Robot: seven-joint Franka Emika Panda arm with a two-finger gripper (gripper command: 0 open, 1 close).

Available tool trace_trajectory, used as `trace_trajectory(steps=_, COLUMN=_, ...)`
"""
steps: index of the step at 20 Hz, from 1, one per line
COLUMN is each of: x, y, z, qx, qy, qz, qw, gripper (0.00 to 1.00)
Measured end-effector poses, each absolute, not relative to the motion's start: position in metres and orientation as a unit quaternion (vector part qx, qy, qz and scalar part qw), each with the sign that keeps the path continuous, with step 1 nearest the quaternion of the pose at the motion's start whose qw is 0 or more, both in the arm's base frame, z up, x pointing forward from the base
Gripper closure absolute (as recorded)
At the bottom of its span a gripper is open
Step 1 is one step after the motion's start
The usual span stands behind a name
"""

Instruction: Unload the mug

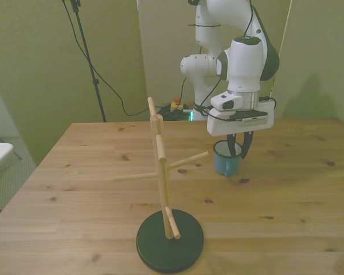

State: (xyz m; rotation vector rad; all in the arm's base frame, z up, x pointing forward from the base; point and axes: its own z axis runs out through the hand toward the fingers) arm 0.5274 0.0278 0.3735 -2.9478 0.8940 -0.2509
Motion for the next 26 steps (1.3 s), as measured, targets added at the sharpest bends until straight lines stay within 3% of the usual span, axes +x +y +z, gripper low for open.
trace_trajectory(steps=14, x=0.519, y=0.034, z=0.397, qx=-0.947, qy=0.300, qz=-0.109, qw=0.011, gripper=0.00)
trace_trajectory(steps=23, x=0.469, y=0.062, z=0.449, qx=-0.945, qy=0.285, qz=-0.159, qw=0.019, gripper=0.00)
trace_trajectory(steps=26, x=0.444, y=0.063, z=0.452, qx=-0.947, qy=0.286, qz=-0.145, qw=0.009, gripper=0.00)
